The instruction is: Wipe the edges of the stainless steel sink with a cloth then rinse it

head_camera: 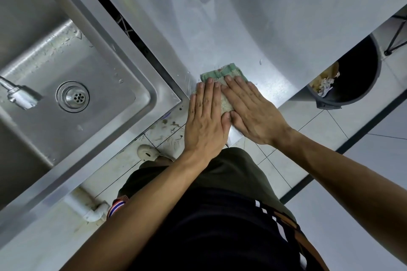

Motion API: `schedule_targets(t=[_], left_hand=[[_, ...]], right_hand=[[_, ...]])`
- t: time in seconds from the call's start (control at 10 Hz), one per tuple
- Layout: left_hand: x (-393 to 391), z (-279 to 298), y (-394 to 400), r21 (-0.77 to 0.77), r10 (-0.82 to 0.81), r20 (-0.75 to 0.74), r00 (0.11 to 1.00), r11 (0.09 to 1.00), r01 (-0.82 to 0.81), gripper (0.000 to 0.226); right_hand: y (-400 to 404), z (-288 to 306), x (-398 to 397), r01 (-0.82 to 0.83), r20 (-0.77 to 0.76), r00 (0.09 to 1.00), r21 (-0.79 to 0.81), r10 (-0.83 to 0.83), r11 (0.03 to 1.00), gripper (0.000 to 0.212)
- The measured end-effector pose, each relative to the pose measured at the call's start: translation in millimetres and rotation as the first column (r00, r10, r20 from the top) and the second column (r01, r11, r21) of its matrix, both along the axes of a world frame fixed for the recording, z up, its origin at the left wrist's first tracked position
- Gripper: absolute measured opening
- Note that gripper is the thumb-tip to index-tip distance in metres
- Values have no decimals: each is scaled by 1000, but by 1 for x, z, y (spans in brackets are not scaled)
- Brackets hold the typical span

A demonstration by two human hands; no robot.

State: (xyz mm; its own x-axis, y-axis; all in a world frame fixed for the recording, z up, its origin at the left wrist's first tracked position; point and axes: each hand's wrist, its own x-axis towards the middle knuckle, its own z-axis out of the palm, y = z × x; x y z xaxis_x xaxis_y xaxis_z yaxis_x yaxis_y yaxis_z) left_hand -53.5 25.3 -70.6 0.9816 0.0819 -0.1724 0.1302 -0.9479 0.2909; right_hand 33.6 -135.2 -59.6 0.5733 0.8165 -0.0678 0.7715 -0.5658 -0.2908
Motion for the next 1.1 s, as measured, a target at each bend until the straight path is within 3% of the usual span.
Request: schedule_targets(t=[0.2, 0.7, 0.8, 0.9, 1.0, 1.1], left_hand=[[-1, -4, 3, -22, -16, 16, 1000, 1000, 16, 67], [-3, -1, -6, -2, 39, -23, 999, 999, -39, 66], [-4, 3, 4, -52, 1, -12, 1000, 999, -1, 66], [-17, 6, 16, -57, -110, 67, 992, 992, 114, 60], [-41, 6, 31, -62, -232, 213, 949, 966, 250, 41], [-78, 7, 49, -125, -315, 216, 924, 930, 346, 24]], right_hand=[[0, -3, -2, 23, 8, 1000, 7, -23, 1000, 61], [-5, -2, 11, -109, -17, 994, -46, 108, 993, 62], [-4, 2, 10, -64, -36, 997, -4, 64, 998, 59], [-6, 7, -2, 37, -54, 998, 152, -29, 988, 45], [-15, 10, -21, 80, -33, 997, 262, -74, 962, 24], [-36, 16, -61, 163, -113, 983, 200, -142, 966, 17]])
